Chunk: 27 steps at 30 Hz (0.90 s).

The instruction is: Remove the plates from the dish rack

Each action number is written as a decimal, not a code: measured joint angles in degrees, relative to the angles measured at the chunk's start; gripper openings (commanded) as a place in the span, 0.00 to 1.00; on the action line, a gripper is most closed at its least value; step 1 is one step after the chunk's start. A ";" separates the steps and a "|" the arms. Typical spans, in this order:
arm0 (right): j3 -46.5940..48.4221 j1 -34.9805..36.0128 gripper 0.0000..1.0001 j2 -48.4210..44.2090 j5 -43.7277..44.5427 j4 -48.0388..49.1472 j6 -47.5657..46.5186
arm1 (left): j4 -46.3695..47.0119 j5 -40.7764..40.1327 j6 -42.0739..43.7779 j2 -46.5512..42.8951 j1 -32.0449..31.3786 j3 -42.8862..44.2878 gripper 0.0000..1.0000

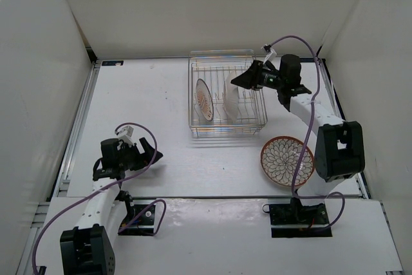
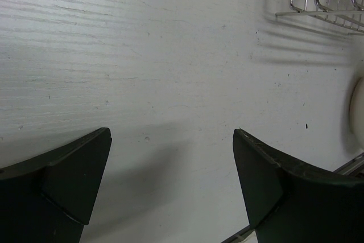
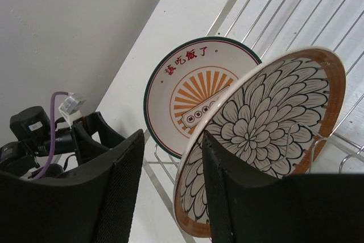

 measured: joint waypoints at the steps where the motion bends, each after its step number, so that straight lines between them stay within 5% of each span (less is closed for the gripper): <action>1: 0.52 0.24 0.47 0.55 -0.02 -0.24 -0.13 | 0.02 0.02 0.00 0.13 0.00 0.09 1.00; 20: 7.67 0.90 0.00 4.26 0.44 -14.08 -4.00 | -0.02 0.02 0.02 0.76 -0.02 0.39 1.00; 27: 9.22 0.92 0.00 5.33 0.44 -14.95 -2.05 | -0.02 0.02 0.02 0.85 -0.02 0.42 1.00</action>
